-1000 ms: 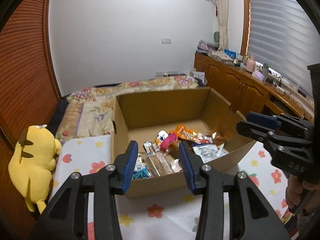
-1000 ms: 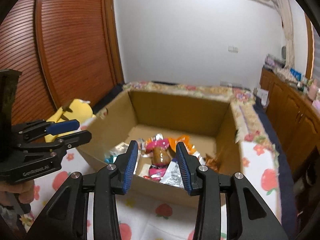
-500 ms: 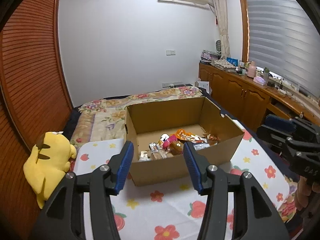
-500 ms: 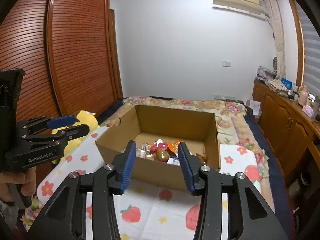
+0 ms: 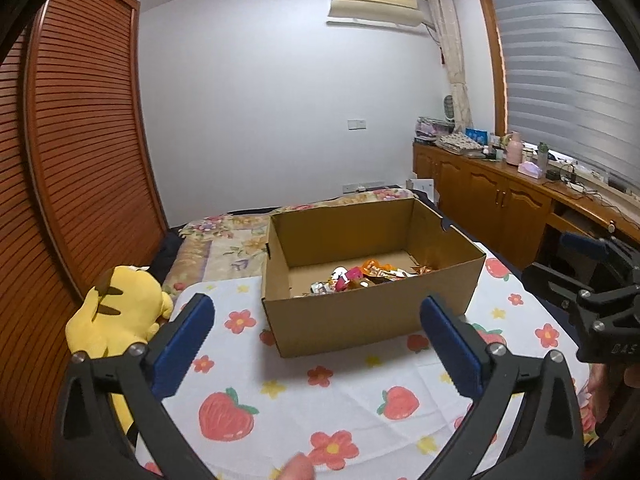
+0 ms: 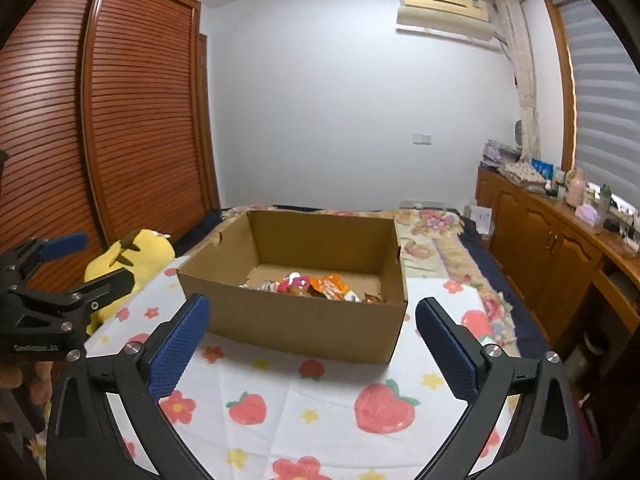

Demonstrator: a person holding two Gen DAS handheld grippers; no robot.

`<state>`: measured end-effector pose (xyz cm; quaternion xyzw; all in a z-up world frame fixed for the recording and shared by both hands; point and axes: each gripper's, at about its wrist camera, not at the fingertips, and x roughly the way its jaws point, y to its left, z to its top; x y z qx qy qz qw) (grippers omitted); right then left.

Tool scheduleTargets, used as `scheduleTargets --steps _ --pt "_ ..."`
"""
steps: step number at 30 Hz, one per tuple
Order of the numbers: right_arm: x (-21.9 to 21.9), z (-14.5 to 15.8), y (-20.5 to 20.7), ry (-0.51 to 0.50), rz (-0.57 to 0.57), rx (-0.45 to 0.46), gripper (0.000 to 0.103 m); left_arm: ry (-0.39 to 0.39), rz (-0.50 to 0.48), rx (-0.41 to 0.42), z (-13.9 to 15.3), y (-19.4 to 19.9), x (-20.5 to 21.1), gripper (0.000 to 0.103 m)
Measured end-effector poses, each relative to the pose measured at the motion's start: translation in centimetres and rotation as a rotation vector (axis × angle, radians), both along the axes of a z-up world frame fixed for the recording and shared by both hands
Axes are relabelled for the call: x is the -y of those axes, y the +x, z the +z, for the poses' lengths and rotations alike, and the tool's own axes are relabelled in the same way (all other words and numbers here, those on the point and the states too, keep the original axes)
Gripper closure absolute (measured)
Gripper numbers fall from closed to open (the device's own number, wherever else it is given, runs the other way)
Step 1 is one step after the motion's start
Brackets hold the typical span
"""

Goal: Organize snacks

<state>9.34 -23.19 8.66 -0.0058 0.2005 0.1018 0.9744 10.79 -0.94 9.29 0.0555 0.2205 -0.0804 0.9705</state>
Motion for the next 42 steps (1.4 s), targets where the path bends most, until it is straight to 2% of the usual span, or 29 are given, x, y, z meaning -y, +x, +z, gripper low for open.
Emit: scheduleTargets --steps 6,9,19,28,31,42 --pt "0.5 -1.0 -0.7 -0.008 -0.024 -0.026 0.000 -0.044 0.018 0.001 -0.3 -1.4 -0.8 0.000" --pt "0.7 -1.3 -1.2 -0.003 -0.023 -0.030 0.000 -0.040 0.043 -0.014 -0.7 -1.8 -1.1 0.000" --pt "0.8 -1.7 -4.1 -0.033 -0.063 0.010 0.000 -0.047 0.052 -0.025 -2.1 -3.7 -1.6 0.000" --pt "0.8 -1.3 -6.5 -0.026 -0.061 0.023 0.000 -0.040 0.061 0.029 -0.9 -7.0 -1.4 0.000" --pt "0.8 -0.9 -7.5 -0.031 -0.069 0.053 0.000 -0.025 0.068 0.050 -0.7 -8.2 -1.3 0.000" --pt "1.8 -1.1 -9.8 -0.014 -0.098 0.088 0.000 -0.013 0.080 0.057 -2.4 -10.1 -1.6 0.000"
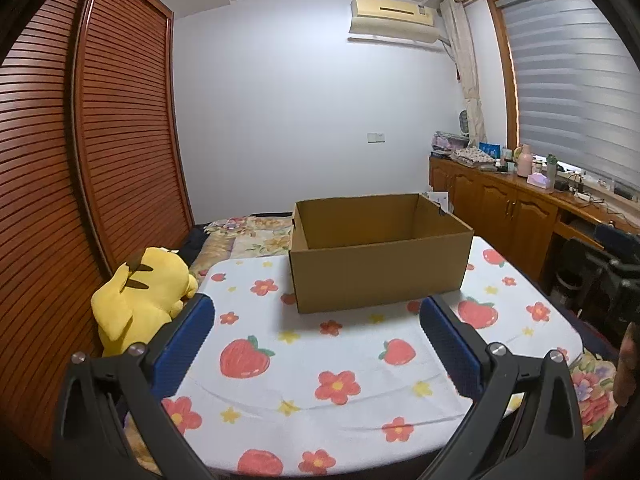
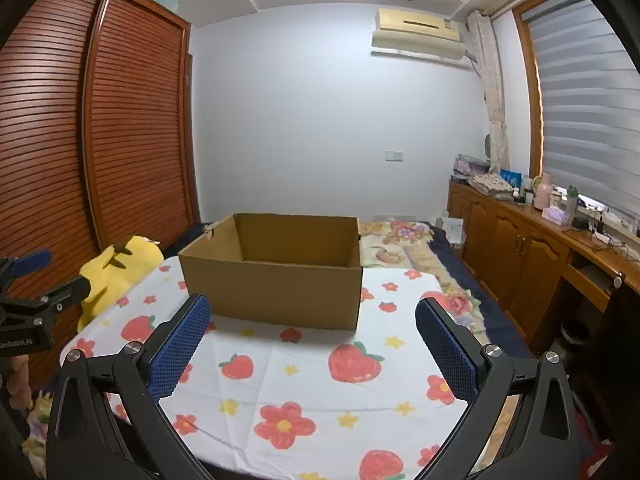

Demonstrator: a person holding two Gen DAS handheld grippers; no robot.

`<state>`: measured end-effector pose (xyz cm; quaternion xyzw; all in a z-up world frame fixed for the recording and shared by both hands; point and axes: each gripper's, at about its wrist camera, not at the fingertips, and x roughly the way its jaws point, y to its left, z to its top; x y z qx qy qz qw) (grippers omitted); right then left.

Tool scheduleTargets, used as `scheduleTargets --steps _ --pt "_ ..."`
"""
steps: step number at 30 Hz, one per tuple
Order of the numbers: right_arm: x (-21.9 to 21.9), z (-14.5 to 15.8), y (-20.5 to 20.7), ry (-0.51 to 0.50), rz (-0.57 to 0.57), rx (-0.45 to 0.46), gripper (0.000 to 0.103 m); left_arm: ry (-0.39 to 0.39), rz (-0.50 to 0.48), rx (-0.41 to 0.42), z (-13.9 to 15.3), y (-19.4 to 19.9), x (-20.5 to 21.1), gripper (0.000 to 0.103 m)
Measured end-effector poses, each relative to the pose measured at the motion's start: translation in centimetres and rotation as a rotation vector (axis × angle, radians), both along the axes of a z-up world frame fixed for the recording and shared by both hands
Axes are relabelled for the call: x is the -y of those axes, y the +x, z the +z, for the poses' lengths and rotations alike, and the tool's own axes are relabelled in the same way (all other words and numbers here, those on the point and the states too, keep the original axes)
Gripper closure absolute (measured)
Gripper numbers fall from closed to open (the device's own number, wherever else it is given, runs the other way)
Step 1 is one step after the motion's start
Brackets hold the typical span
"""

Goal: Organize snacks

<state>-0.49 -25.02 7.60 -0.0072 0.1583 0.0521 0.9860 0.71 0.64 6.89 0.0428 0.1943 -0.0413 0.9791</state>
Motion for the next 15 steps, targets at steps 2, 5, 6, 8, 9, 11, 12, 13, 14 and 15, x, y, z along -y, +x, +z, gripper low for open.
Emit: scheduleTargets --steps 2,5,6,8,9,11,12,13,14,15 --pt "0.1 -0.2 -0.3 0.007 -0.005 0.003 0.000 -0.006 0.007 -0.001 -0.4 -0.1 0.0 0.000" --pt "0.2 -0.9 -0.7 0.014 -0.013 0.007 0.000 -0.013 0.013 -0.008 -1.1 -0.1 -0.2 0.000" --pt "0.3 -1.1 -0.7 0.013 -0.015 0.007 0.000 -0.010 0.015 -0.008 -1.3 -0.1 -0.2 0.000" --pt "0.3 -1.6 -0.9 0.008 -0.020 0.009 0.000 -0.005 0.029 0.003 -1.7 -0.2 -0.2 0.000" --pt "0.3 -2.0 -0.9 0.005 -0.023 0.011 0.000 -0.007 0.035 0.006 -2.0 -0.2 -0.2 0.000" --pt "0.5 -2.7 -1.0 -0.003 -0.033 0.010 0.000 -0.016 0.041 0.005 -2.5 -0.3 -0.4 0.000" --pt "0.5 -3.1 -0.9 -0.004 -0.039 0.005 0.000 -0.020 0.044 0.002 -2.8 -0.3 -0.4 0.000" --pt "0.6 -3.6 -0.9 0.003 -0.041 -0.004 0.000 -0.022 0.049 -0.006 -3.2 -0.3 -0.5 0.000" --pt "0.7 -3.9 -0.8 0.011 -0.041 -0.016 0.000 -0.024 0.052 -0.013 -3.5 -0.2 -0.6 0.000" --pt "0.8 -4.2 -0.7 0.016 -0.041 -0.026 0.000 -0.024 0.055 -0.017 -3.8 -0.2 -0.7 0.000"
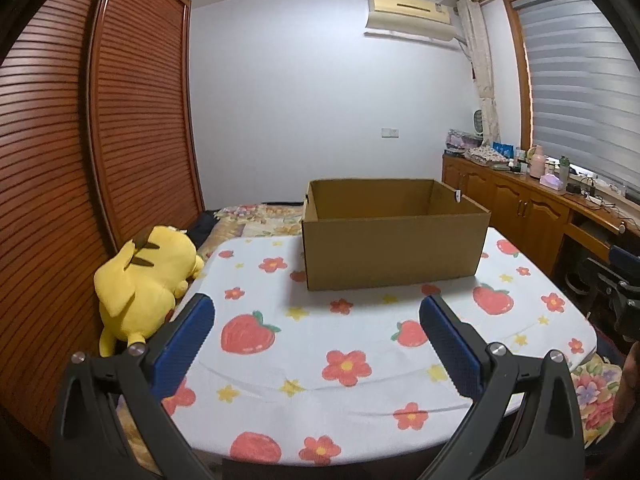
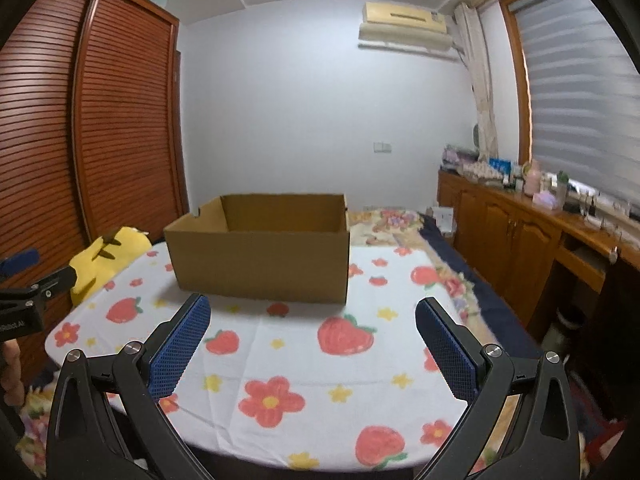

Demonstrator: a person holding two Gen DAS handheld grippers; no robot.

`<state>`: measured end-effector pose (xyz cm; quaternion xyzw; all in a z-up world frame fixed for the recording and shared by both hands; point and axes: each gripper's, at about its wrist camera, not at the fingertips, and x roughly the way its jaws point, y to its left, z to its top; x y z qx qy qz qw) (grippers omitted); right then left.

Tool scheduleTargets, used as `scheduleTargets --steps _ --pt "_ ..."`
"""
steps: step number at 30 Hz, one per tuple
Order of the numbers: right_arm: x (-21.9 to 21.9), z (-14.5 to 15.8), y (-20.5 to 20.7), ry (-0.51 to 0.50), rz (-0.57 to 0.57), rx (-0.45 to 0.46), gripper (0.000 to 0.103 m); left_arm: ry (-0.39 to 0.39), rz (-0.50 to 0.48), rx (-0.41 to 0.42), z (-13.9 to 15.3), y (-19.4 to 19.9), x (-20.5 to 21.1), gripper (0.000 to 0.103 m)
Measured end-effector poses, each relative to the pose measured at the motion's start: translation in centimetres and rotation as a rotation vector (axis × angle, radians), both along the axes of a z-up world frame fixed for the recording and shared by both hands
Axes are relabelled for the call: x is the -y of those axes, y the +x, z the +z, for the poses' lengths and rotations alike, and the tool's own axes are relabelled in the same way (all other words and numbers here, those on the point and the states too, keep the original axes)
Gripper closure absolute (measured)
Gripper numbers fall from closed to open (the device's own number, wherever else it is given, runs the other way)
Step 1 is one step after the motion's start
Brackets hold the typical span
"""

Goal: Organize snacks

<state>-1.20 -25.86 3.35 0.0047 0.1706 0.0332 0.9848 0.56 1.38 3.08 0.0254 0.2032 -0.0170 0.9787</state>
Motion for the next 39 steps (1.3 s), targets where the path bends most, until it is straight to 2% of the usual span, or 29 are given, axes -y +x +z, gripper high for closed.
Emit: scheduleTargets --steps 10,39 --pt "0.00 -0.58 0.10 0.002 0.003 -0.015 0.000 0.001 0.018 -0.012 -0.97 0.02 -0.44 0.000" --pt "-0.46 -0.50 0.04 -0.004 0.006 -0.014 0.000 0.019 0.015 0.006 -0.93 -0.53 0.03 0.000"
